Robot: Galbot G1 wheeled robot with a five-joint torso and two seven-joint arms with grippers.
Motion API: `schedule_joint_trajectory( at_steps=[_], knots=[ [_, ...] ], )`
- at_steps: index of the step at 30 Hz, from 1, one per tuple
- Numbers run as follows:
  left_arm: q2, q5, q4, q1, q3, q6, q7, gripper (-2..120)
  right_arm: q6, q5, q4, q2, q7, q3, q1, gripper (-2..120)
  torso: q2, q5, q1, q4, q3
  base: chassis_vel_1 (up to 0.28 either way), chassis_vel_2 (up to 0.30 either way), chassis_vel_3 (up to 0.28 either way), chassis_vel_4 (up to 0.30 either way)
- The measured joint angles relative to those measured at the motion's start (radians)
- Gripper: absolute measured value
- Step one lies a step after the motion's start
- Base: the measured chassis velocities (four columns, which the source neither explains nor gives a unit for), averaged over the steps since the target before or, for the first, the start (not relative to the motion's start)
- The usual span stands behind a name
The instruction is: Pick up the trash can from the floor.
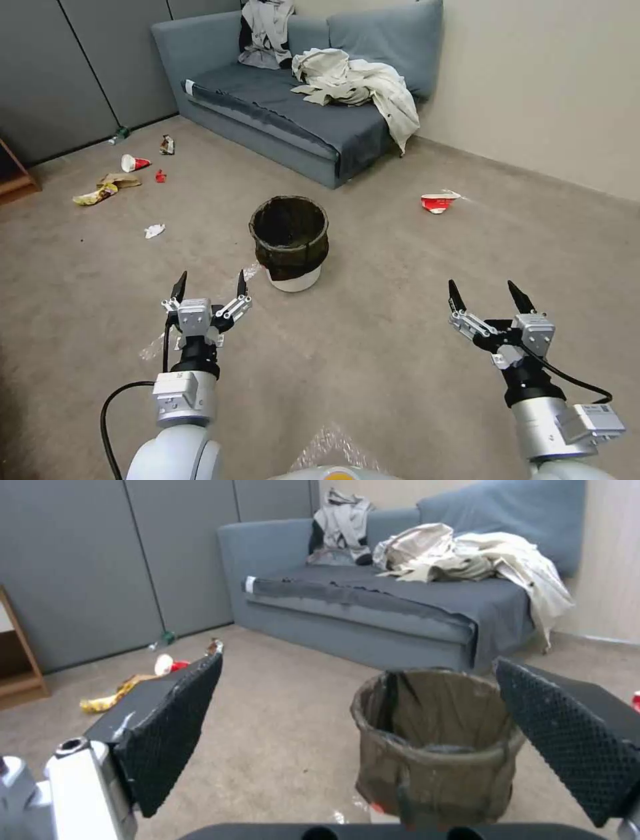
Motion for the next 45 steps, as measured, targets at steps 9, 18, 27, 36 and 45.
schedule_joint_trajectory(
  at_steps=[9,18,27,36,45],
  knots=[
    [-0.003,0.000,-0.004,0.002,0.000,0.001,-0.003,100,0.007,0.002,0.000,-0.001,-0.001,0.001,-0.003,100,0.000,0.0000,0.000,-0.0001,0.000,-0.117,0.118,0.121,-0.130],
    [-0.002,-0.012,-0.005,0.001,-0.004,0.011,-0.005,100,0.008,0.003,0.000,-0.001,-0.002,0.000,-0.003,100,0.000,0.0000,0.000,0.0000,0.000,-0.120,0.114,0.121,-0.114],
    [0.006,-0.036,0.001,-0.006,-0.023,0.026,-0.007,100,0.008,0.001,0.000,0.003,-0.004,-0.002,0.001,100,0.000,0.0000,0.000,-0.0001,0.000,-0.124,0.108,0.111,-0.117],
    [0.059,-0.167,0.023,-0.065,-0.088,0.130,0.016,100,0.033,0.011,-0.012,0.004,-0.011,-0.010,0.008,100,0.000,-0.0002,0.000,0.0001,0.000,-0.111,0.128,0.110,-0.111],
    [0.220,-0.364,0.132,-0.197,-0.120,0.279,0.042,100,0.036,0.011,-0.025,-0.001,-0.015,-0.015,0.008,100,0.000,-0.0001,0.000,0.0002,0.000,-0.020,0.020,0.024,-0.018]
  ],
)
